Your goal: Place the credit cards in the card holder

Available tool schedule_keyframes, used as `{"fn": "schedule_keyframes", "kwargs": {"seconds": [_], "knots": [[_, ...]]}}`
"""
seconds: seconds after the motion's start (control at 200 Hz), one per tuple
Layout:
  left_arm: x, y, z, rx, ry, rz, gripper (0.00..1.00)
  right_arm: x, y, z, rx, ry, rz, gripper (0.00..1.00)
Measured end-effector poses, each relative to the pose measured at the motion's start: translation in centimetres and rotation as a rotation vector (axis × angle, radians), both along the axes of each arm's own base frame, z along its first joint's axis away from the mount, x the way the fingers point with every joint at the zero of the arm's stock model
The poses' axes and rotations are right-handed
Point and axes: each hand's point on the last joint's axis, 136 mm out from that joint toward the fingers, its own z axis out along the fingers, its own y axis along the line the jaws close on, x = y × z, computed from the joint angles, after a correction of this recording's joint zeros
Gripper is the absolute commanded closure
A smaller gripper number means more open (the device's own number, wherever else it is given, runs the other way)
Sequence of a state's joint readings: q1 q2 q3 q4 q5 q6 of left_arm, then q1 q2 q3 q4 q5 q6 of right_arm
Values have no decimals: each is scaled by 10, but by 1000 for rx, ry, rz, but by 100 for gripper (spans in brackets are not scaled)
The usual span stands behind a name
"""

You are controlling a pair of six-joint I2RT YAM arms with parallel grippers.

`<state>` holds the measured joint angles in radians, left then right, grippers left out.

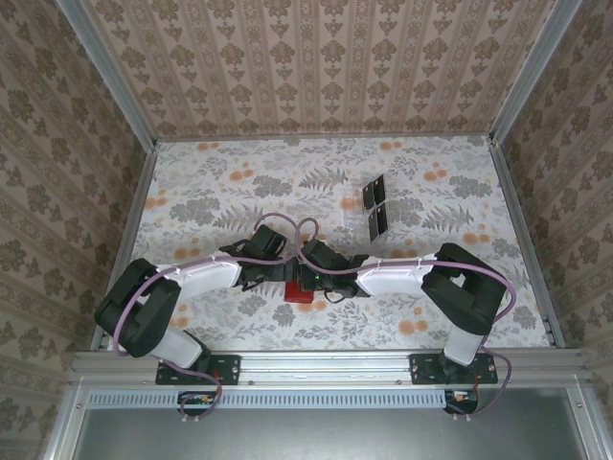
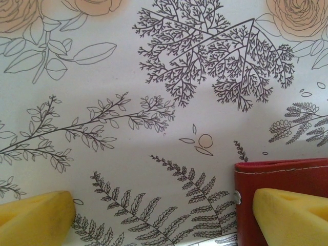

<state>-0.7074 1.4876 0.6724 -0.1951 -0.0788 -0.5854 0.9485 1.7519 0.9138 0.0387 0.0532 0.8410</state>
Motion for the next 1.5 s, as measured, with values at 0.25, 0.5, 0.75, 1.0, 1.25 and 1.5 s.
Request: {"fn": "schedule_keyframes", "kwargs": {"seconds": [0.25, 0.5, 0.75, 1.0, 1.25, 1.5], "knots": [[0, 0, 0, -1, -2, 6, 0, 1, 0, 0, 9, 2, -6, 100], [0, 0, 0, 1, -2, 5, 0, -1, 1, -3, 34, -4, -17, 100], [0, 0, 0, 4, -4, 3, 0, -6, 1, -1, 59, -33, -11, 100], [0, 0, -1, 7, -5, 4, 0, -15, -4, -2, 51, -35, 6, 100], [0, 0, -1, 7, -5, 4, 0, -14, -5, -2, 43, -43, 12, 100], [0, 0, -1, 7, -4, 4, 0, -11, -6, 13, 56, -68, 10, 100]]}}
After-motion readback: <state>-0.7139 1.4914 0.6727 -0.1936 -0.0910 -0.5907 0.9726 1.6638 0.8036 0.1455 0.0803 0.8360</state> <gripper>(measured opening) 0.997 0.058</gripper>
